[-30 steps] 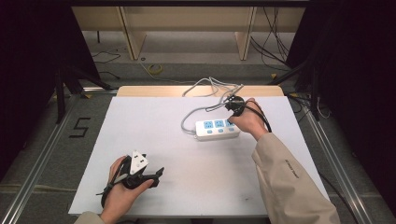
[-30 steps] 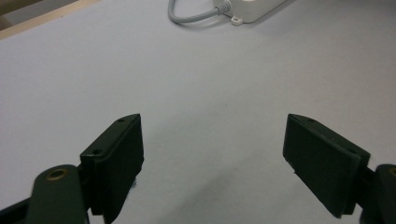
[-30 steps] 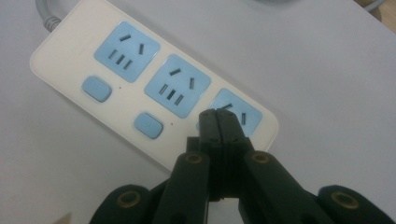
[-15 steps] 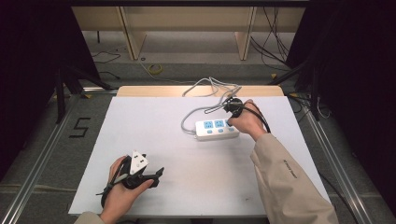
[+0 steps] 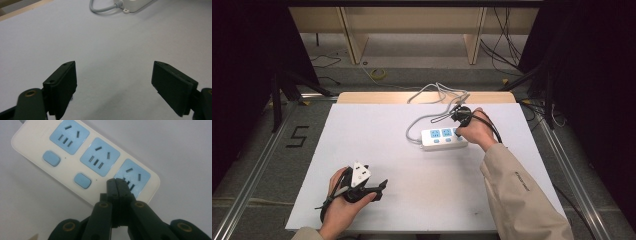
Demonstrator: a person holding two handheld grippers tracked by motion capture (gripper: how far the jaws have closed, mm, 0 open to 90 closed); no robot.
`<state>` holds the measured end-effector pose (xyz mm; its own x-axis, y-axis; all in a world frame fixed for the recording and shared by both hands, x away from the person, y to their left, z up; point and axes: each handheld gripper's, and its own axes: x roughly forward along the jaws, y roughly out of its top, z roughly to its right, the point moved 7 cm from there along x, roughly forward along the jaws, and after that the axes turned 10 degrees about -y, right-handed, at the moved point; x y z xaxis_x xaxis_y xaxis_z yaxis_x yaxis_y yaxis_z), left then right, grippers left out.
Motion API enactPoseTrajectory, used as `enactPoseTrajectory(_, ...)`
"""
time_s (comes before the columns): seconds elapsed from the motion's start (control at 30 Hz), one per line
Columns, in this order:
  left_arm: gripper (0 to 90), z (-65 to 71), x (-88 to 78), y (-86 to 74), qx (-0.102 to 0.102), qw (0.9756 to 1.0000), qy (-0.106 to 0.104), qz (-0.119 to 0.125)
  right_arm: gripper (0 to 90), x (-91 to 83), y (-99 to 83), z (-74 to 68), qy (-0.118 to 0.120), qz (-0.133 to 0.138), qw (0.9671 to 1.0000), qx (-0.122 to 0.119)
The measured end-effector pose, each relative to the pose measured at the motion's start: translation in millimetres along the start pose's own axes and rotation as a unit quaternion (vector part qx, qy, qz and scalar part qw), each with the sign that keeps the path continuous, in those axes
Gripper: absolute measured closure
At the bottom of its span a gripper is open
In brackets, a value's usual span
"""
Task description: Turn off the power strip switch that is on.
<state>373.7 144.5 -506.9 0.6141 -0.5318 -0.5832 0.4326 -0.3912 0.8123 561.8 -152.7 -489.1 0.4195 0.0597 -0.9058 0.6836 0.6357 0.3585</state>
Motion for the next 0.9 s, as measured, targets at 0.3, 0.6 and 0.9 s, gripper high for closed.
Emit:
enactPoseTrajectory(0.3, 20.0, -0.1, -0.1, 0.0, 0.0, 1.0, 0.0, 0.001, 90.0, 3.9, -0.7, -0.1, 0.001, -0.005, 1.0, 0.002)
enactPoseTrajectory(0.6, 20.0, -0.2, -0.4, -0.2, 0.0, 1.0, 0.0, 0.0, 90.0, 5.0, -1.9, -0.5, 0.001, -0.011, 0.9999, 0.0)
enactPoseTrajectory(0.9, 20.0, 0.0, -0.1, 0.0, -0.001, 1.0, 0.0, 0.001, 90.0, 5.3, -3.0, -0.3, 0.003, -0.017, 0.9998, 0.001)
